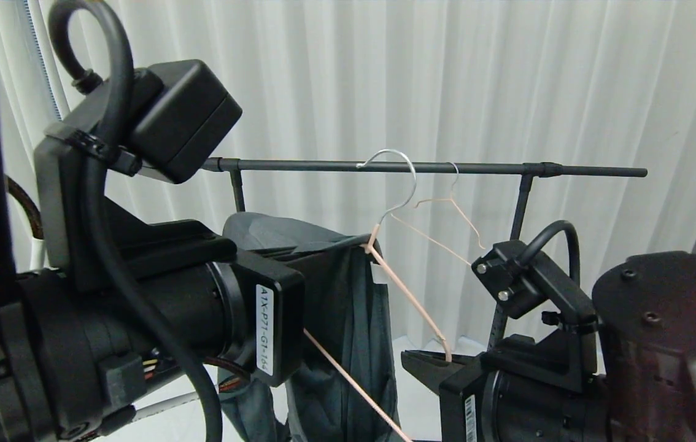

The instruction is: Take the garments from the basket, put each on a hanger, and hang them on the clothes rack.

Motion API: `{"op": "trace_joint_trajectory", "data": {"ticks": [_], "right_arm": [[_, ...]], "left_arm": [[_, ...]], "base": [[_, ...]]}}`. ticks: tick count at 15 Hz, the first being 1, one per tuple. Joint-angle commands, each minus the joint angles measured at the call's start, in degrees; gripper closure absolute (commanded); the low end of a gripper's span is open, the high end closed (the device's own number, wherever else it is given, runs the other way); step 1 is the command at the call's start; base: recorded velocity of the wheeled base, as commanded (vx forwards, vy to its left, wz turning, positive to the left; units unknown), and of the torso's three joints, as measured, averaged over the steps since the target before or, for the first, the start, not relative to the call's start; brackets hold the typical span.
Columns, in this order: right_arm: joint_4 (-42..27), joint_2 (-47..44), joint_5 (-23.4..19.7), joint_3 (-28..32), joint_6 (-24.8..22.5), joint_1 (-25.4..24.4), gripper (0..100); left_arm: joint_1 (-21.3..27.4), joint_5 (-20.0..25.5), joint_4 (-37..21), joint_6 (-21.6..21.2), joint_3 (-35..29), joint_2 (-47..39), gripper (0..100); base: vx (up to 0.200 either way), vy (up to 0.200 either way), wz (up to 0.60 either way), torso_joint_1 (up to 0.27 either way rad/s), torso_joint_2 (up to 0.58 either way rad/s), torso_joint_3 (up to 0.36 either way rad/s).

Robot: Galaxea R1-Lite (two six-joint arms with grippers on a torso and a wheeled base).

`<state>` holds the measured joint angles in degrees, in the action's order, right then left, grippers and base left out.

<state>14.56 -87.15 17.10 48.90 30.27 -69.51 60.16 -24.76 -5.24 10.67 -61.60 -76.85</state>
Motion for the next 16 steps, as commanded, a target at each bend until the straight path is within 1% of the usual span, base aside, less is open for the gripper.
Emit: {"op": "trace_joint_trajectory", "data": {"ticks": [1, 4, 5, 7, 9, 10, 11, 12, 13, 15, 16], "right_arm": [[0.12, 2.07, 0.91, -0.03, -0.03, -0.01, 100], [0.21, 5.59, 1.35, -0.12, -1.00, -0.01, 100], [1.35, 6.55, 1.35, -0.38, -2.67, -0.01, 100], [6.54, 7.52, 1.97, -3.19, -7.51, 0.78, 100], [8.65, 8.40, 2.41, -4.78, -10.05, 1.04, 100], [8.56, 9.28, 2.41, -5.57, -10.41, 1.13, 100], [8.56, 10.77, 2.32, -6.80, -11.64, 1.22, 100], [8.56, 12.27, 1.88, -8.03, -13.04, 1.31, 100], [8.47, 15.34, 0.39, -10.93, -15.24, 1.31, 100], [7.86, 19.47, -3.48, -14.88, -18.49, 1.22, 100], [6.89, 21.14, -5.06, -16.29, -19.81, 1.13, 100]], "left_arm": [[-0.22, -0.03, 0.06, 0.06, -0.01, 0.03, 0], [-1.45, -0.11, 0.06, 0.06, 0.08, 0.47, 0], [-1.45, -0.11, 0.06, 0.06, 0.08, 0.91, 0], [-1.36, -0.11, 0.06, 0.14, 0.52, 1.53, 0], [-1.45, -0.11, 0.06, -0.03, 2.10, 2.58, 0], [-1.71, -0.11, 0.06, -2.58, 3.77, 4.25, 0], [-3.65, 0.24, 0.06, -7.68, 5.44, 6.27, 0], [-6.28, 0.94, 0.14, -11.81, 6.67, 7.86, 0], [-10.33, 5.16, 0.14, -17.79, 7.72, 10.32, 0], [-15.95, 17.20, 0.14, -21.83, 7.99, 12.78, 0], [-18.41, 22.39, 0.14, -24.73, 8.43, 13.48, 0]], "base": [[0.000, 0.000, 0.00, 0.000, 0.00, 0.000], [0.000, 0.000, 0.00, 0.000, 0.00, 0.000], [0.000, 0.000, 0.00, 0.000, 0.00, 0.000], [0.000, 0.000, 0.00, 0.000, 0.00, 0.000], [0.000, 0.000, 0.00, 0.000, 0.00, 0.000], [0.000, 0.000, 0.00, 0.000, 0.00, 0.000], [0.000, 0.000, 0.00, 0.000, 0.00, 0.000], [0.000, 0.000, 0.00, 0.000, 0.00, 0.000], [0.000, 0.000, 0.00, 0.000, 0.00, 0.000], [0.000, 0.000, 0.00, 0.000, 0.00, 0.000], [0.000, 0.000, 0.00, 0.000, 0.00, 0.000]]}}
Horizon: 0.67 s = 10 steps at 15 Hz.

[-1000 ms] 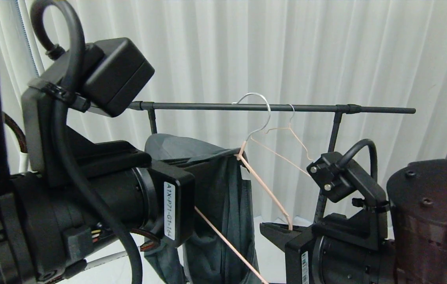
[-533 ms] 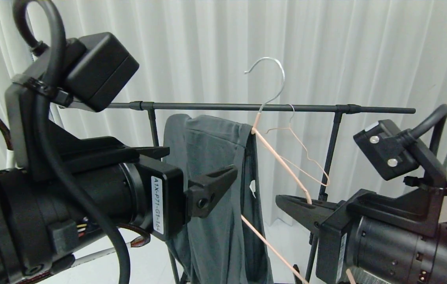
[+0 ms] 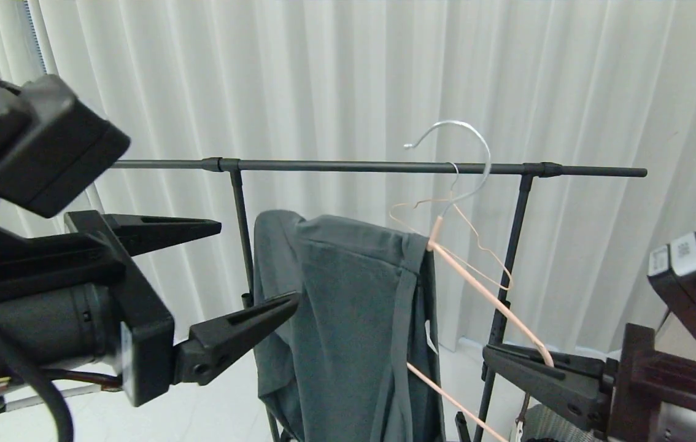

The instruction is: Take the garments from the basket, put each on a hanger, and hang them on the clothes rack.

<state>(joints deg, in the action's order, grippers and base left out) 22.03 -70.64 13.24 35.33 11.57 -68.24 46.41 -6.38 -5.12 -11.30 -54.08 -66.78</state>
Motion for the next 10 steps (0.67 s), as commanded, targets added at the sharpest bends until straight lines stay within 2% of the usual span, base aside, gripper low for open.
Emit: {"op": "trace_joint_trajectory", "data": {"ticks": [1, 2, 3, 4, 5, 8, 10], "right_arm": [[-1.99, 5.78, -2.25, -3.51, -1.73, -0.14, 100], [-4.36, 7.45, -3.75, -4.92, -2.34, -0.31, 100], [-5.59, 8.68, -5.77, -5.88, -3.75, -0.58, 100], [-5.94, 9.30, -6.91, -6.59, -4.71, -0.66, 100], [-5.94, 9.74, -8.49, -7.73, -6.12, -0.93, 100], [-5.94, 9.47, -9.46, -8.52, -6.73, -3.83, 100], [-5.94, 9.65, -9.46, -10.89, -6.73, -9.10, 100]], "left_arm": [[-6.33, 7.87, 0.02, -5.40, 1.43, 3.85, 0], [-7.21, 13.58, -0.07, -7.86, 2.40, 4.20, 0], [-7.21, 17.01, -0.07, -8.21, 3.28, 4.20, 0], [-6.68, 18.59, -0.07, -8.30, 3.80, 4.20, 0], [-4.05, 20.61, -0.07, -8.30, 5.39, 4.11, 0], [3.16, 20.79, 0.02, -8.21, 9.69, 4.11, 0], [7.73, 20.88, -0.07, -8.21, 12.59, 3.85, 0]], "base": [[0.000, 0.000, 0.00, 0.000, 0.00, 0.000], [0.000, 0.000, 0.00, 0.000, 0.00, 0.000], [0.000, 0.000, 0.00, 0.000, 0.00, 0.000], [0.000, 0.000, 0.00, 0.000, 0.00, 0.000], [0.000, 0.000, 0.00, 0.000, 0.00, 0.000], [0.000, 0.000, 0.00, 0.000, 0.00, 0.000], [0.000, 0.000, 0.00, 0.000, 0.00, 0.000]]}}
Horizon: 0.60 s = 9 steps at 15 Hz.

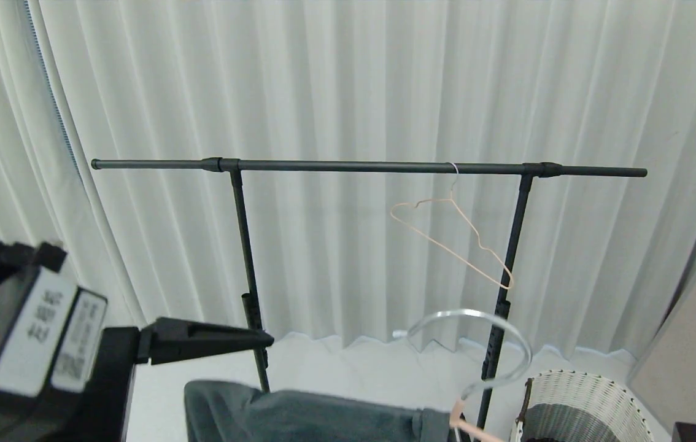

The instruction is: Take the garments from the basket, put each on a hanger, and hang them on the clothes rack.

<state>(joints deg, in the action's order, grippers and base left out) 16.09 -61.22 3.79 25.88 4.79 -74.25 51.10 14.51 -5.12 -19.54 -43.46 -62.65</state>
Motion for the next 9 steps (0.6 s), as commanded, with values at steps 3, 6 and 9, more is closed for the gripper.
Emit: {"op": "trace_joint_trajectory", "data": {"ticks": [3, 6, 9], "right_arm": [[0.08, -0.74, -0.36, -2.06, 0.04, -5.11, 100], [0.08, -1.36, -2.65, -2.06, -0.22, -5.46, 100], [0.08, -1.44, -3.00, -1.97, -1.54, -5.46, 100]], "left_arm": [[4.44, 0.08, 0.02, 0.03, 2.59, -2.39, 0], [5.23, 2.28, 0.02, 0.03, 5.40, -3.01, 0], [6.20, 2.46, -0.07, 0.03, 7.51, -2.92, 0]], "base": [[0.000, 0.000, 0.00, 0.000, 0.00, 0.000], [0.000, 0.000, 0.00, 0.000, 0.00, 0.000], [0.000, 0.000, 0.00, 0.000, 0.00, 0.000]]}}
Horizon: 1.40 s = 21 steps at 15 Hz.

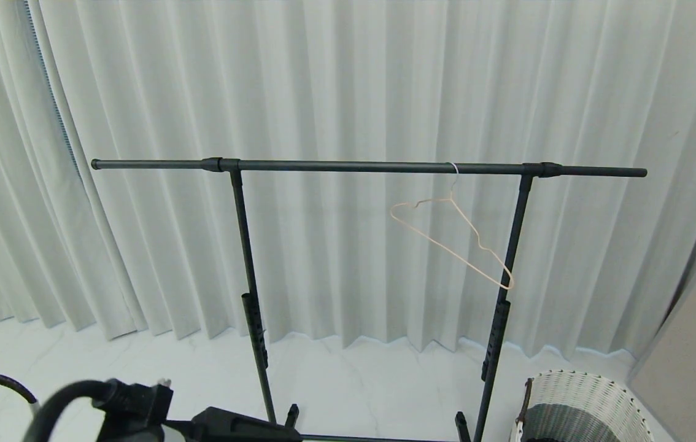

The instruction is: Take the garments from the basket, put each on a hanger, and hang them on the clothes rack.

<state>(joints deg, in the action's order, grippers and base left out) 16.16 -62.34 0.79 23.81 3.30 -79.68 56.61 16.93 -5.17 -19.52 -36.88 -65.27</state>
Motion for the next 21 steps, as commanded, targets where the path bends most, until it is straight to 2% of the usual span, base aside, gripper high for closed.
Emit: {"op": "trace_joint_trajectory", "data": {"ticks": [1, 6, 7, 13, 14, 17, 19, 21], "right_arm": [[0.01, -0.32, 0.00, 0.19, -0.05, -0.04, 100], [0.10, -0.32, 0.17, 0.36, -0.14, -0.04, 100], [0.18, -0.32, 0.17, 0.36, -0.23, -0.04, 100], [0.36, -0.06, 0.61, 0.36, -0.75, -0.04, 100], [0.36, -0.06, 0.79, 0.36, -0.84, -0.04, 0], [0.18, -0.06, 3.87, 0.27, -1.11, 0.31, 0], [0.01, 0.20, 6.85, 0.01, -1.11, 1.89, 0], [-0.17, 0.38, 7.47, -0.17, -1.11, 5.94, 0]], "left_arm": [[1.57, 0.03, 0.07, 0.01, 0.93, -0.47, 0], [1.92, 0.03, 0.07, -0.08, 1.46, -1.00, 0], [1.92, -0.06, 0.07, -0.08, 1.46, -1.00, 100], [1.92, -0.23, -0.02, -0.08, 1.46, -0.83, 100], [1.92, -0.32, 0.07, -0.08, 1.46, -0.91, 100], [1.75, -2.17, 0.07, 0.01, 1.98, -0.39, 100], [1.75, -8.50, 0.07, 0.09, 2.86, 0.32, 100], [0.69, -15.61, 0.07, 0.53, 3.74, 1.55, 100]], "base": [[0.000, 0.000, 0.00, 0.000, 0.00, 0.000], [0.000, 0.000, 0.00, 0.000, 0.00, 0.000], [0.000, 0.000, 0.00, 0.000, 0.00, 0.000], [0.000, 0.000, 0.00, 0.000, 0.00, 0.000], [0.000, 0.000, 0.00, 0.000, 0.00, 0.000], [0.000, 0.000, 0.00, 0.000, 0.00, 0.000], [0.000, 0.000, 0.00, 0.000, 0.00, 0.000], [0.000, 0.000, 0.00, 0.000, 0.00, 0.000]]}}
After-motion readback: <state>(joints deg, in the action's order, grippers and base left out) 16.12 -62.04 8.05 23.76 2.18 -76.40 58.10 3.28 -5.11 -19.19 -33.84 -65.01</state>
